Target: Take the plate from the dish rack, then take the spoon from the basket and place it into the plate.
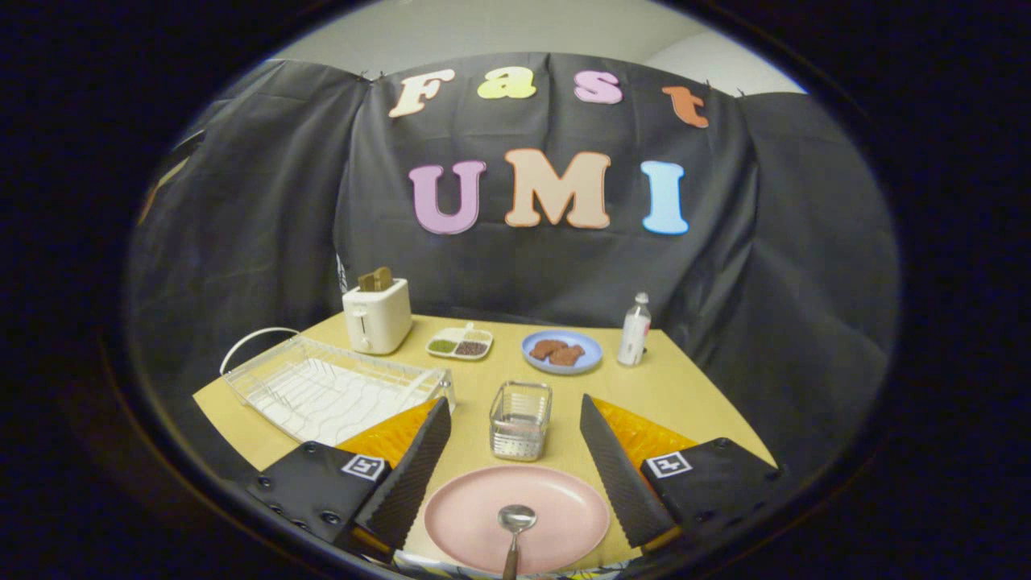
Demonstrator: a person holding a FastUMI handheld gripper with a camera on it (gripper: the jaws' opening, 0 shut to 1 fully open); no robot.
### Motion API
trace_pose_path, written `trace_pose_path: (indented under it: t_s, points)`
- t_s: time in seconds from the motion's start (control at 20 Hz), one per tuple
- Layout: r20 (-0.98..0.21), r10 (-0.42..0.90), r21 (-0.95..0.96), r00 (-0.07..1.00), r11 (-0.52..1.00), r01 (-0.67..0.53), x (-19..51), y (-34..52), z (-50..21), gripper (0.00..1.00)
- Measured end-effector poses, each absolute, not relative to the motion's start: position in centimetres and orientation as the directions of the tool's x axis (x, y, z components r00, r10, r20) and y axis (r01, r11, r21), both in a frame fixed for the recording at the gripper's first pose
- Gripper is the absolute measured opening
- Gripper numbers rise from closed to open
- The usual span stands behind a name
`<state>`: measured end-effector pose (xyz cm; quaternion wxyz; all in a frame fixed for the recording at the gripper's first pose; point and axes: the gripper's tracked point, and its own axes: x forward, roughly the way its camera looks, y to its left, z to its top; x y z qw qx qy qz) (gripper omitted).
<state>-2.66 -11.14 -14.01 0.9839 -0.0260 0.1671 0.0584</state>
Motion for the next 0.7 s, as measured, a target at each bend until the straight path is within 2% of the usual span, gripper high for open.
trace_pose_path:
  t_s: [0.35,0.7]
  points:
    - [-0.165,0.096,-0.032,0.982,0.994,-0.103,-1.7,-8.3,-4.1,1.00]
    - [-0.101,0.104,-0.026,0.989,0.994,-0.107,-3.0,-3.4,-1.1,1.00]
